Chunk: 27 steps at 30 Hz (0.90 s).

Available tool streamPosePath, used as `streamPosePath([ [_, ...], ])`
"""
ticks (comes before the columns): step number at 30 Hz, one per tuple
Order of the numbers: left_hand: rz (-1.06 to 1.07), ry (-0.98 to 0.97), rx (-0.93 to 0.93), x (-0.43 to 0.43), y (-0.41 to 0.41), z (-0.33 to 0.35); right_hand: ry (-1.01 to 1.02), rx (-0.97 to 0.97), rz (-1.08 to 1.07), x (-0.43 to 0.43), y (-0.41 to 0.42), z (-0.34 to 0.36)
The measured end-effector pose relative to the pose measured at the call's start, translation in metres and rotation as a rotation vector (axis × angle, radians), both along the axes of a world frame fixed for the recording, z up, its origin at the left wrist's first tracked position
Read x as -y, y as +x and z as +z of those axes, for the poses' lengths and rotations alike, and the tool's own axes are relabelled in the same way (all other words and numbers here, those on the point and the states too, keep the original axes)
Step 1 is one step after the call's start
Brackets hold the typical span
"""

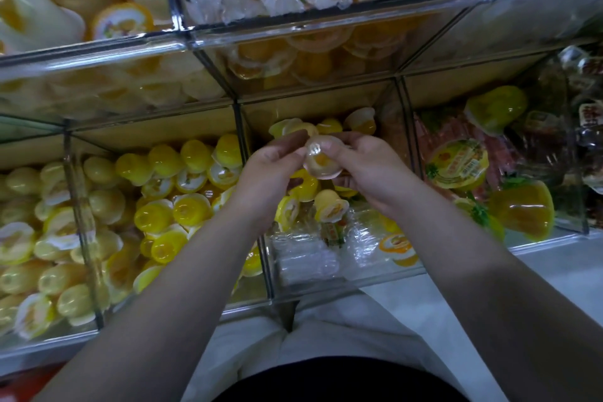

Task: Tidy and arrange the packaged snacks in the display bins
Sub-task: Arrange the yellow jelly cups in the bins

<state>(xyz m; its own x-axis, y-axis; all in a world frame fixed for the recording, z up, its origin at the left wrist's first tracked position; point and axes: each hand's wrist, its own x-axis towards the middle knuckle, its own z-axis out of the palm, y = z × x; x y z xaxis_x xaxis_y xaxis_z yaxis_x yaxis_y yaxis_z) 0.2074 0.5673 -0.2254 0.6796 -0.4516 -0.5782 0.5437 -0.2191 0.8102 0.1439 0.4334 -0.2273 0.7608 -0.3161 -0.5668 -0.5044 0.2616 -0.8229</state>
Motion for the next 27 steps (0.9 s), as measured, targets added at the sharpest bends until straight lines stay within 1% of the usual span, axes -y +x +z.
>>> streamPosePath([
  [6,0.015,-0.067,0.048,-0.028,0.007,0.021,-0.013,0.070,-0.045,-0.020,-0.001,0.026],
  [11,-0.033,-0.112,0.092,-0.052,0.008,0.045,-0.038,0.148,-0.022,-0.038,-0.001,0.048],
  [13,-0.021,-0.133,0.110,-0.062,0.010,0.054,-0.028,0.188,-0.015,-0.046,-0.001,0.059],
  [18,-0.020,-0.159,0.232,-0.088,0.020,0.075,0.009,0.271,-0.007,-0.064,0.005,0.082],
  [22,-0.044,-0.173,0.322,-0.104,0.029,0.089,-0.017,0.314,0.013,-0.078,0.011,0.097],
  [27,-0.069,-0.216,0.386,-0.119,0.039,0.105,-0.078,0.384,0.023,-0.094,0.015,0.116],
])
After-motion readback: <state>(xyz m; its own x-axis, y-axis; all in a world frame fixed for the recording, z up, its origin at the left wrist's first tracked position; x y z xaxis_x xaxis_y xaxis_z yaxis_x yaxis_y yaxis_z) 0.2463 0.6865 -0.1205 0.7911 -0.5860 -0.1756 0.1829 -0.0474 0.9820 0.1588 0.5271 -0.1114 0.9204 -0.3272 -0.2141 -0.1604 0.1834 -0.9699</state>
